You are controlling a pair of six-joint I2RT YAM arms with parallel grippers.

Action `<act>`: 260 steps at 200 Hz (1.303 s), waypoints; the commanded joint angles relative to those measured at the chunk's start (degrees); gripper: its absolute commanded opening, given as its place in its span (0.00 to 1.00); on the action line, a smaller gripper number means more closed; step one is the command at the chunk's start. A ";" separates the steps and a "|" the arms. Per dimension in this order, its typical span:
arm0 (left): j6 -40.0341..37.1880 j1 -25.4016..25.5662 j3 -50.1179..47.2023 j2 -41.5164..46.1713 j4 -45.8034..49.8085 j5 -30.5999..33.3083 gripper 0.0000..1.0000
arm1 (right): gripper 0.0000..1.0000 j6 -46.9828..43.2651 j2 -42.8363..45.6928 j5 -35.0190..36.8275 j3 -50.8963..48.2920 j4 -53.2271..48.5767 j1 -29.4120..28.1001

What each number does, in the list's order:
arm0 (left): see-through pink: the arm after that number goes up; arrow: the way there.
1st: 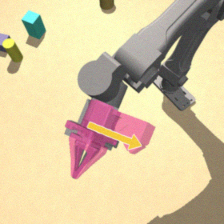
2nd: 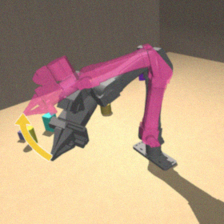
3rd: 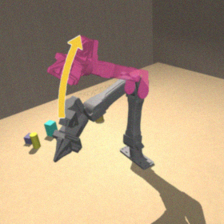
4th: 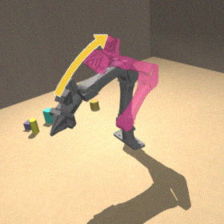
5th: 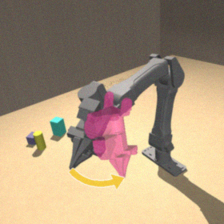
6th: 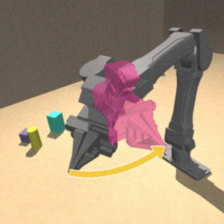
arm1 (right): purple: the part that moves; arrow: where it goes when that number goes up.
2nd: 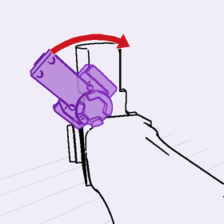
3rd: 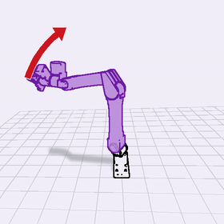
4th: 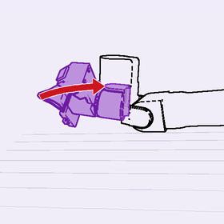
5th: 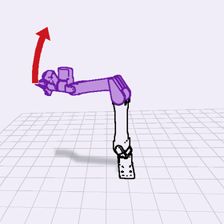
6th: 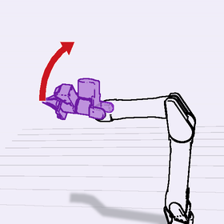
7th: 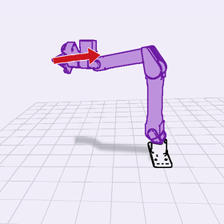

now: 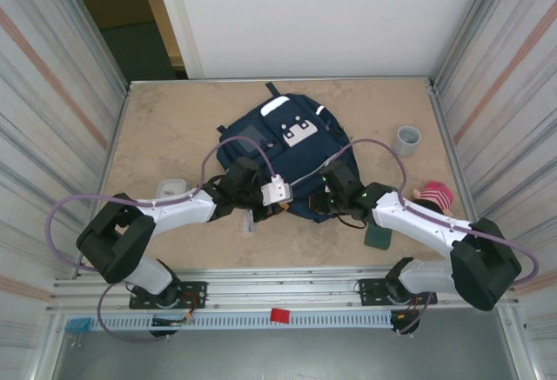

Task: Pack the student bag

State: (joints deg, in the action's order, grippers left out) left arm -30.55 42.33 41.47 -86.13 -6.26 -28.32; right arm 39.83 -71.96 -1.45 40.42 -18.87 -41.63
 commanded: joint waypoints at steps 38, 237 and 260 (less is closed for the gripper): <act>0.97 -0.59 -0.36 3.70 -3.63 -1.92 0.00 | 0.15 0.41 -2.49 6.11 1.27 -5.17 -0.91; 87.64 0.39 -1.40 19.25 16.11 19.08 0.70 | 0.00 -10.79 6.85 -6.28 -0.78 -5.39 4.82; 99.01 2.34 -5.00 19.52 7.87 19.30 0.71 | 0.00 -10.69 6.52 -6.19 -0.78 -4.55 4.13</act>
State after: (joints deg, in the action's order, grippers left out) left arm 43.92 42.72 40.14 -67.13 5.85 -11.27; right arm 29.69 -64.99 -7.90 38.83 -24.84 -36.51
